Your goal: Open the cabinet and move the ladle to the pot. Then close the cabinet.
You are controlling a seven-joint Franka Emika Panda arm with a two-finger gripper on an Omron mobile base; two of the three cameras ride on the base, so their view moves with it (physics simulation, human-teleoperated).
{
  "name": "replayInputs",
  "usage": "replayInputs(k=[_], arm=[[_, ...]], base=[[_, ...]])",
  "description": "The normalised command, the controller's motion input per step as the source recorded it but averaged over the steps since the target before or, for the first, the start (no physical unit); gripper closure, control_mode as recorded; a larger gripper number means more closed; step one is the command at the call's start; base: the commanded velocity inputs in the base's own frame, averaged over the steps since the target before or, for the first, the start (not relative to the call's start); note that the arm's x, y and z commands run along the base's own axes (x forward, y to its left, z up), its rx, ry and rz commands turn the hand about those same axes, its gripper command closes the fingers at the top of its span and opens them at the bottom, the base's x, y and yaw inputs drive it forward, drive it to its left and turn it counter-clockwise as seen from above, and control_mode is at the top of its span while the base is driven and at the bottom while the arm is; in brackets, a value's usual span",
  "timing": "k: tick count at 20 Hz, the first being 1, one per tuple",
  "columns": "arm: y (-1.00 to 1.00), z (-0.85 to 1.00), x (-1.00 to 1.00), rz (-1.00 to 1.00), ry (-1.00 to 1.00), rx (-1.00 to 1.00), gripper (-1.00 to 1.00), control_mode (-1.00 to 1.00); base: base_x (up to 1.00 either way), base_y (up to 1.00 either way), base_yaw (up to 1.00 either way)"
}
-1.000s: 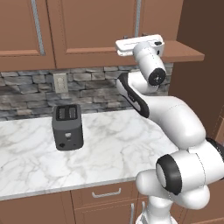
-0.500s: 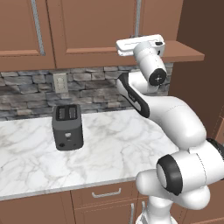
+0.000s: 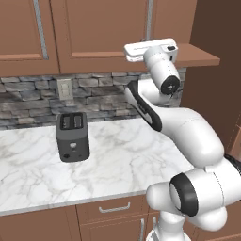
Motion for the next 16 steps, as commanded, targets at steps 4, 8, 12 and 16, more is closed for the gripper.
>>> replayInputs(k=[4,8,12,16], arm=[[0.92,0.26,-0.63,0.00,0.21,0.07,1.00,-1.00],[1.00,0.40,-0.27,0.00,0.23,0.03,1.00,-1.00],[1.00,0.49,-0.17,0.00,0.26,0.02,1.00,-1.00],[1.00,0.22,-0.26,0.00,0.25,0.02,1.00,-1.00]], base=[[0.00,0.00,0.00],[0.00,0.00,0.00],[0.00,0.00,0.00],[0.00,0.00,0.00]])
